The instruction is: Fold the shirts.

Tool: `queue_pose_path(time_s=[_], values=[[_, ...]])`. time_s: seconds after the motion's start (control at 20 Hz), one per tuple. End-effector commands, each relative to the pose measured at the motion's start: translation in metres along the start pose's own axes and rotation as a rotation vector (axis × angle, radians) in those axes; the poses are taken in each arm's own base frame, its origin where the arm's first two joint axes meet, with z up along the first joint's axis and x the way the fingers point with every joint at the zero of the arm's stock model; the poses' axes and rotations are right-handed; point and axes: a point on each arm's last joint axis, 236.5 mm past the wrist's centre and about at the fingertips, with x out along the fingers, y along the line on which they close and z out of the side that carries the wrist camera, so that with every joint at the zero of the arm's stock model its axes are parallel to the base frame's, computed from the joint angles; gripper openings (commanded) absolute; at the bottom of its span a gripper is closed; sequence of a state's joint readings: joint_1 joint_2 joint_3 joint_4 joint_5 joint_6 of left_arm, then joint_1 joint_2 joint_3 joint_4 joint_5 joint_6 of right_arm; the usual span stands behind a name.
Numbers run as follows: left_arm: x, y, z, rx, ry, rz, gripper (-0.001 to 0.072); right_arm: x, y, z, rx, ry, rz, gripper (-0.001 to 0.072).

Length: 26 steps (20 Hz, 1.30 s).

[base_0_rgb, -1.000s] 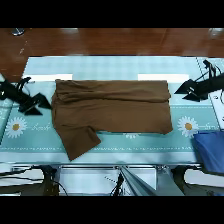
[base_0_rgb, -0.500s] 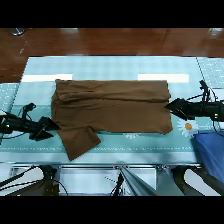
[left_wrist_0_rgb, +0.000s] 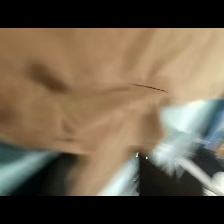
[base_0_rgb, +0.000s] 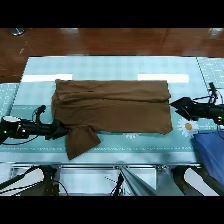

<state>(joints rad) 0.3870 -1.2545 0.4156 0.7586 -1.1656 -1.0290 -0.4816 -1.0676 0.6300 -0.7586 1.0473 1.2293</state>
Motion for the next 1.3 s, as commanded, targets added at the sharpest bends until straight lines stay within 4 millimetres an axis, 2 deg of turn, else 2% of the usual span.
queue_pose_path(time_s=[0.0,0.05,0.15,0.25,0.4,0.65,0.7,0.75,0.8,0.85,0.9,1.0,1.15,1.25], values=[[0.009,-0.016,-0.013,0.082,0.054,-0.031,0.0019,-0.022,-0.073,-0.017,0.123,0.061,-0.224,0.0627],[0.008,-0.018,-0.013,0.084,0.057,-0.036,0.002,-0.022,-0.082,-0.039,0.138,0.133,-0.259,0.0627],[0.006,-0.019,-0.011,0.081,0.051,-0.04,0.002,-0.013,-0.077,-0.079,0.116,0.272,-0.233,0.0627],[0.006,-0.02,-0.009,0.065,0.048,-0.041,0.002,-0.005,-0.073,-0.105,0.075,0.355,-0.226,0.0627],[0.006,-0.021,-0.011,0.064,0.054,-0.044,0.002,0.009,-0.064,-0.11,0.035,0.374,-0.218,0.0627],[0.006,-0.021,-0.01,0.059,0.053,-0.043,0.002,0.041,-0.037,-0.088,0.044,0.295,-0.129,0.0616],[0.006,-0.02,-0.01,0.059,0.052,-0.043,0.002,0.046,-0.034,-0.088,0.028,0.305,-0.127,0.0559],[0.004,-0.022,-0.012,0.065,0.061,-0.047,0.002,0.048,-0.031,-0.09,0.005,0.327,-0.125,0.0348],[0.0,-0.024,-0.013,0.08,0.081,-0.048,0.002,0.049,-0.026,-0.093,-0.05,0.354,-0.111,0.0017],[-0.009,-0.027,-0.011,0.093,0.091,-0.057,0.002,0.046,-0.019,-0.091,-0.088,0.366,-0.096,0.0027],[-0.019,-0.033,-0.005,0.101,0.085,-0.075,0.002,0.042,-0.013,-0.083,-0.113,0.362,-0.091,0.0027],[-0.043,-0.043,0.023,0.121,0.011,-0.09,0.002,0.034,0.001,-0.052,-0.164,0.3,-0.094,0.0027],[-0.075,-0.059,0.082,0.121,-0.164,-0.063,0.0018,0.028,0.03,0.008,-0.199,0.194,-0.078,0.0027],[-0.083,-0.073,0.116,0.151,-0.22,-0.036,0.0018,0.036,0.05,0.038,-0.17,0.166,-0.018,0.0026]])
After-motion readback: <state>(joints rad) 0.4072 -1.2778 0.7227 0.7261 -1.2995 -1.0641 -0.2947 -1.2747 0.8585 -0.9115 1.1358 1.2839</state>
